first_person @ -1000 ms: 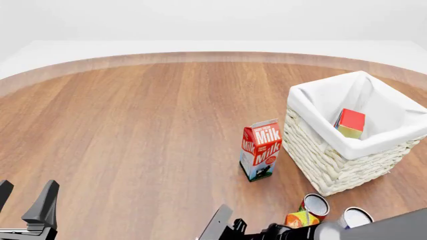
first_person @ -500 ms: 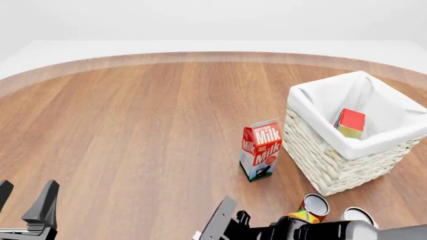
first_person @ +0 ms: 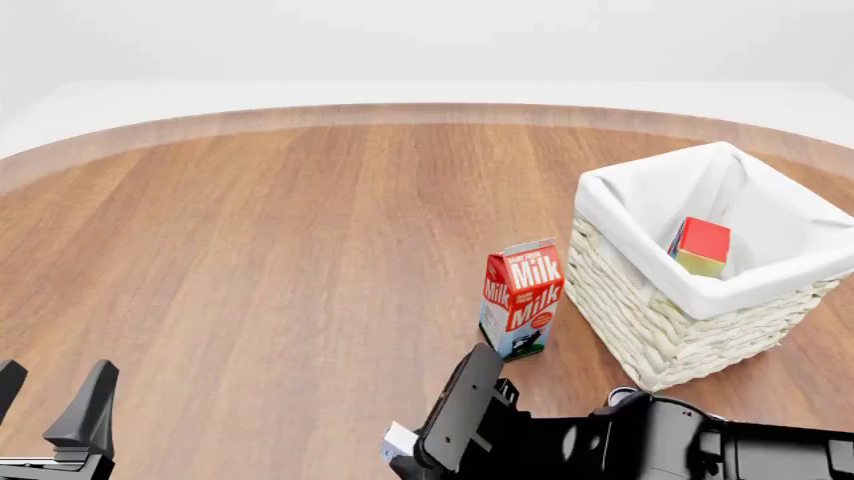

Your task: Pick up the cream cheese box and the butter, and put them in the basket.

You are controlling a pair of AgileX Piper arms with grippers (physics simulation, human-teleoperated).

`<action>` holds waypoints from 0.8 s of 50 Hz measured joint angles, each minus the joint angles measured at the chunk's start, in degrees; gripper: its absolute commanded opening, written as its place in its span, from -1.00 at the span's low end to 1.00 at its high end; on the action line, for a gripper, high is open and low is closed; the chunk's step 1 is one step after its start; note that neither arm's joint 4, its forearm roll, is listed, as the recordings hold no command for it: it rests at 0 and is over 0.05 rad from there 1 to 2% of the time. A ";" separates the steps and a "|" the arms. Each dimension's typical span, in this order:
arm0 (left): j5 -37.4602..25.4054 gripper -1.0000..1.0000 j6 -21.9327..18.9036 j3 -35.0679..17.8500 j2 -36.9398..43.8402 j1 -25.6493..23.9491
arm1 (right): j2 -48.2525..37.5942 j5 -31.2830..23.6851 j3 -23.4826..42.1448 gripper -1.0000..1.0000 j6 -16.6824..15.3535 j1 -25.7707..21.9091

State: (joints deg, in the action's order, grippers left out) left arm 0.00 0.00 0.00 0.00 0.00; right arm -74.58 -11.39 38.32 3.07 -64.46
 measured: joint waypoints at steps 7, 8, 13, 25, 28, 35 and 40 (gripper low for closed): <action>0.00 1.00 0.00 0.00 0.00 0.00 | 3.23 -2.34 1.10 -1.00 -0.15 0.03; 0.00 1.00 0.00 0.00 0.00 0.00 | 3.62 -2.64 1.26 -1.00 -0.17 0.04; 0.00 1.00 0.00 0.00 0.00 0.00 | 6.16 -4.77 2.68 -1.00 -0.37 0.25; 0.00 1.00 0.00 0.00 0.00 0.00 | 12.62 -10.58 7.52 -1.00 -1.31 1.51; 0.00 1.00 0.00 0.00 0.00 0.00 | 14.12 -11.93 8.77 -1.00 -1.61 1.96; 0.00 1.00 0.00 0.00 0.00 0.00 | 17.18 -14.52 11.34 -1.00 -2.29 3.53; 0.00 1.00 0.00 0.00 0.00 0.00 | 18.83 -15.62 12.55 -1.00 -2.68 5.21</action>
State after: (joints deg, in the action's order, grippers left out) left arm 0.00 0.00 0.00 0.00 0.00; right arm -55.75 -27.01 50.87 0.39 -59.26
